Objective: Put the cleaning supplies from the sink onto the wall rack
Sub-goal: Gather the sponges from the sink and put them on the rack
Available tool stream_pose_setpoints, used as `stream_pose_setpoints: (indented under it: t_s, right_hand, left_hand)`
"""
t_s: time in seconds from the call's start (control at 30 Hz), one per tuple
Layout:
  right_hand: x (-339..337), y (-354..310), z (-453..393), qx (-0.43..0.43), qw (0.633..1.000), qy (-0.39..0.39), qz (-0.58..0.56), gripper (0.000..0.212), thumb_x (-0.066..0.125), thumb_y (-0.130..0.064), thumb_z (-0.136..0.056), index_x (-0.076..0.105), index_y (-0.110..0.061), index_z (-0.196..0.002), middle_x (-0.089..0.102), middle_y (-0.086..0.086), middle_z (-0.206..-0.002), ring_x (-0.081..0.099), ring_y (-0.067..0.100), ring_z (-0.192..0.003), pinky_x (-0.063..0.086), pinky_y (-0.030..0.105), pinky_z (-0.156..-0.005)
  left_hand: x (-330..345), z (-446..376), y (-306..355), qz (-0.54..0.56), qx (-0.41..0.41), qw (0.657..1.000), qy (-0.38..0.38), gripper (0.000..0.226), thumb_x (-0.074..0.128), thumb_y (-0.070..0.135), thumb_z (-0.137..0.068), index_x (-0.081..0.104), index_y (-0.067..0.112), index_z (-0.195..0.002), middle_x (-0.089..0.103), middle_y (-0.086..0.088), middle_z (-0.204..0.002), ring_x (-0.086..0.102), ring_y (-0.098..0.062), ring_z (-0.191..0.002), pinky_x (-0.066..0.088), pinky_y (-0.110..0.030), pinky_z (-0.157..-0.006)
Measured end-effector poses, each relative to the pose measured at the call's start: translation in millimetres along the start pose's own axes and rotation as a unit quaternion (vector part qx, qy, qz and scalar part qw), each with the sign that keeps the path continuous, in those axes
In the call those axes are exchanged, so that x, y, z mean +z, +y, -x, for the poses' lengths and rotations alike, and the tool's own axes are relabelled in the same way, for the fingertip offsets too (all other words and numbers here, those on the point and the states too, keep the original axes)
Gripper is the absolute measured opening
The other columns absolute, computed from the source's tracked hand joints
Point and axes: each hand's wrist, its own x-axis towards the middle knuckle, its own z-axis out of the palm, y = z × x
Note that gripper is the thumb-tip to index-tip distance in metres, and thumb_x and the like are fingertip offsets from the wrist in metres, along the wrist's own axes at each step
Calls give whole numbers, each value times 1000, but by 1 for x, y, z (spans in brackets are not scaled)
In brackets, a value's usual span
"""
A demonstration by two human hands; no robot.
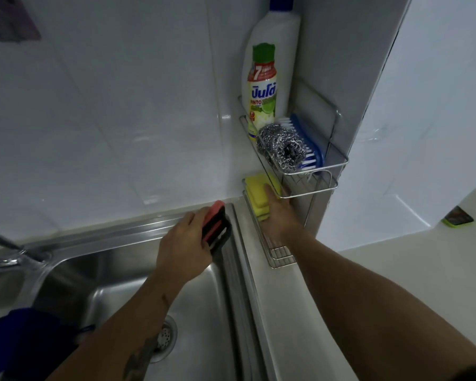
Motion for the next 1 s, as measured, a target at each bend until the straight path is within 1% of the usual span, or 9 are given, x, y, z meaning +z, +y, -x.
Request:
stream_pose_setpoints:
  t_s: [0.13, 0.23, 0.3, 0.4, 0.53, 0.7, 0.83, 0.93, 1.0]
  right_hand:
    - [-5, -6, 8, 13, 997, 15, 70, 104, 71, -17, -80, 2, -35, -156, 12, 13, -162, 41, 40, -132, 43, 44, -102]
    - [-6, -8, 40, 15, 996, 74, 47, 99, 68, -12, -73, 14, -32, -153, 23, 13, -152, 42, 42, -127, 48, 51, -96]
    - [-2, -2, 63, -7, 997, 81, -14, 101, 62, -8, -66, 15, -33, -152, 21, 9, -155, 38, 43, -132, 48, 55, -98]
    - [0, 9, 91, -68, 995, 42, -53, 108, 56, -13, -62, 4, -42, -152, 15, 6, -161, 28, 40, -143, 40, 59, -106]
    - [-9, 12, 114, -107, 994, 25, -30, 118, 68, -11, -66, -5, -46, -152, 8, 2, -162, 29, 42, -142, 42, 58, -106]
    - [-16, 6, 127, -130, 990, 46, 17, 122, 75, -17, -65, -6, -41, -153, 3, 5, -162, 32, 41, -140, 47, 53, -102]
    - [-19, 2, 136, -178, 978, 98, 50, 105, 71, -28, -66, 13, -26, -154, 17, 10, -159, 29, 36, -140, 37, 51, -111]
    - [-22, 5, 143, -207, 967, 135, 59, 84, 69, -32, -68, 36, -17, -144, 40, 8, -141, 39, 28, -129, 39, 44, -107]
    - [-23, 10, 148, -204, 965, 145, 75, 78, 68, -37, -70, 41, -16, -140, 45, 7, -134, 43, 27, -123, 42, 41, -103]
  left_hand:
    - [-3, -4, 12, 99, -100, 990, 0, 50, 60, 16, -73, 56, 33, -119, 67, 4, -101, 64, -24, -92, 54, -37, -81]
    - [-7, -7, 20, 206, -155, 966, -33, 47, 65, 4, -73, 65, 26, -114, 66, 6, -96, 63, -16, -86, 46, -23, -78]
    - [-8, -11, 25, 263, -155, 949, -73, 47, 68, -2, -73, 67, 22, -113, 70, 3, -99, 64, -14, -85, 44, -20, -77]
    - [-8, -18, 29, 315, -151, 926, -146, 43, 71, -4, -73, 70, 24, -106, 73, 2, -98, 67, -11, -82, 49, -20, -73]
    - [-10, -33, 23, 309, -133, 920, -202, 37, 75, -2, -68, 73, 24, -93, 76, 1, -94, 72, -20, -88, 54, -36, -91]
    - [-24, -52, 32, 307, -93, 913, -252, 33, 75, -3, -67, 75, 26, -83, 78, 4, -86, 72, -22, -89, 52, -33, -88]
    - [-31, -58, 57, 264, -41, 896, -354, 34, 77, 11, -57, 78, 25, -89, 78, -2, -90, 70, -20, -86, 52, -32, -87]
    - [-28, -59, 73, 247, -10, 886, -393, 40, 75, 18, -54, 78, 26, -93, 78, -1, -94, 71, -20, -91, 54, -32, -89]
    - [-24, -58, 78, 255, -13, 880, -400, 36, 77, 14, -59, 78, 24, -94, 77, -1, -91, 70, -19, -87, 54, -33, -88]
